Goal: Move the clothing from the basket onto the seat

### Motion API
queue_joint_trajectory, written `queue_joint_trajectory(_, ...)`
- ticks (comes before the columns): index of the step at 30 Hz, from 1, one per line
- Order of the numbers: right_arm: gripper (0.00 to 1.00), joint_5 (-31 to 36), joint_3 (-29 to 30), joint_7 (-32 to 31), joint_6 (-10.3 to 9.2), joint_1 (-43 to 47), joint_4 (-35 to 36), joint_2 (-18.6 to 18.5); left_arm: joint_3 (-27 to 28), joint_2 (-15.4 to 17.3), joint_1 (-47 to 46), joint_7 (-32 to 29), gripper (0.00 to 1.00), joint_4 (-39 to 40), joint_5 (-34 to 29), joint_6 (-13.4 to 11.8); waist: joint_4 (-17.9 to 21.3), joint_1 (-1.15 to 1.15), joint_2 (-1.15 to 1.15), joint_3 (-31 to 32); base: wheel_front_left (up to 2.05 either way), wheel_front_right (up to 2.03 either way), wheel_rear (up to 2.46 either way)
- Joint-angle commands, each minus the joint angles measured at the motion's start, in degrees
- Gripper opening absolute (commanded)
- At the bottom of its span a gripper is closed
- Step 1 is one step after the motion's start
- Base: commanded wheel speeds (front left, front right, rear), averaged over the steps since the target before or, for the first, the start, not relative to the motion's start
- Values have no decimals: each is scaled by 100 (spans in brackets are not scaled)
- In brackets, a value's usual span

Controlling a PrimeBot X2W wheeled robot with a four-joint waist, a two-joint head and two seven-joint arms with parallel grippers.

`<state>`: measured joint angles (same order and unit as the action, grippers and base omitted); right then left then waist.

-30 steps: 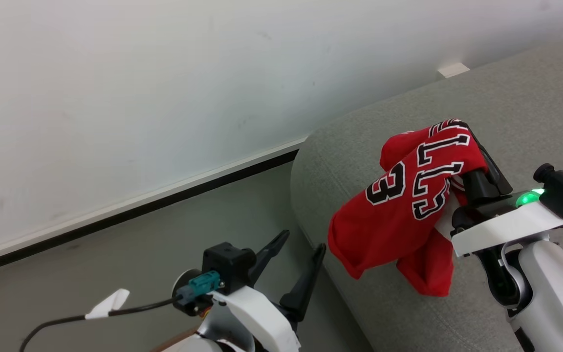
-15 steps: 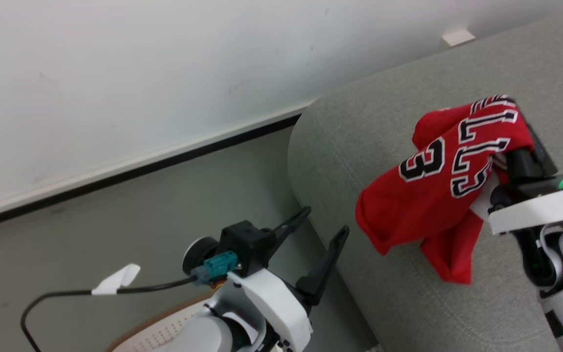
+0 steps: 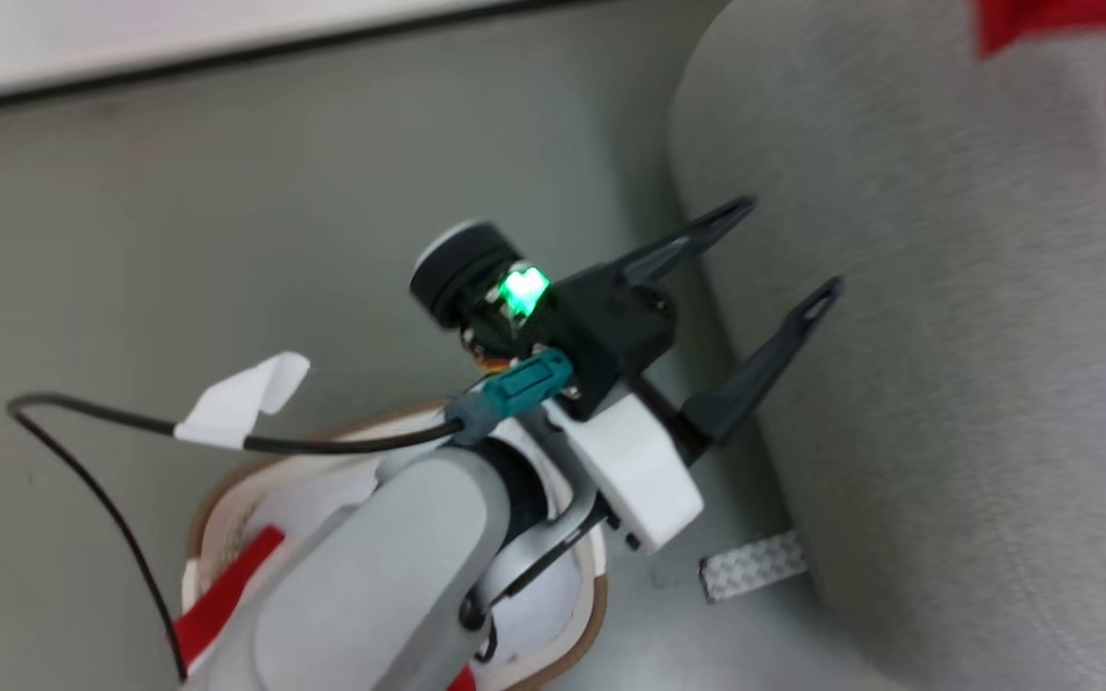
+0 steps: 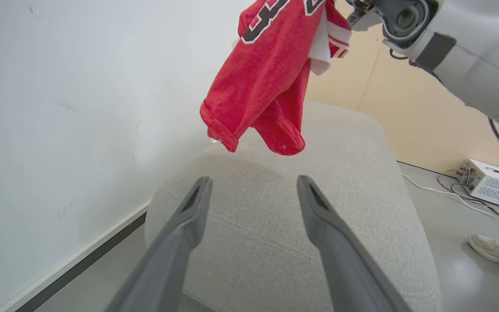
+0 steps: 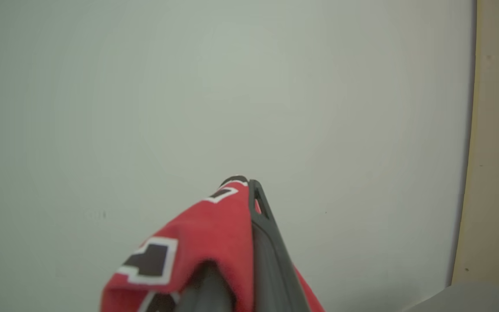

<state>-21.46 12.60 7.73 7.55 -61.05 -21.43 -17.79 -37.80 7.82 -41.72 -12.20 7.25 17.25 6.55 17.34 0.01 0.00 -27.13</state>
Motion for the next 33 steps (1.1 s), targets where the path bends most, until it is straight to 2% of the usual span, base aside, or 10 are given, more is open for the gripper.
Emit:
queue_joint_trajectory(1,0,251,340,-107,-13,-420,-131,-125,-69,-7,-288,1,100,32,-91,31,-661,-1,0,-1053,0,0,0)
queue_joint_trajectory(7,0,1262,1491,-227,-13,-1070,-647,-393,-242,-32,-695,147,100,21,18,63,-966,-1,0,-1700,0,0,0)
queue_joint_trajectory(14,0,2294,2613,62,-13,-325,-1607,-57,-209,136,-415,426,100,-227,89,17,-1044,-1,0,-1660,0,0,0)
queue_joint_trajectory(15,11,2375,2667,108,-13,-171,-1724,-51,-189,154,-364,474,100,-253,104,-4,-1038,-1,0,-1589,0,0,0)
queue_joint_trajectory(16,29,2432,2683,148,-14,-32,-1837,-34,-173,148,-314,507,100,-274,127,-37,-1031,-1,0,-1516,0,0,0)
queue_joint_trajectory(17,50,2501,2637,208,-13,104,-1929,-1,-152,162,-264,532,100,-309,145,-50,-1018,-1,0,-1440,0,0,0)
queue_joint_trajectory(18,87,2494,2594,265,-13,206,-2003,33,-125,177,-223,561,100,-341,160,-81,-1003,-1,0,-1361,0,0,0)
queue_joint_trajectory(19,100,2502,2570,349,-13,309,-2024,52,-91,192,-190,587,100,-365,176,-106,-977,-1,0,-1283,0,0,0)
queue_joint_trajectory(27,100,2662,1654,709,-13,1457,-1354,515,131,306,357,934,100,-668,439,-312,-778,-1,0,-160,0,0,0)
queue_joint_trajectory(33,100,2172,661,741,-13,2694,-167,943,546,419,1201,1412,100,-911,743,-757,-828,-1,0,993,0,0,0)
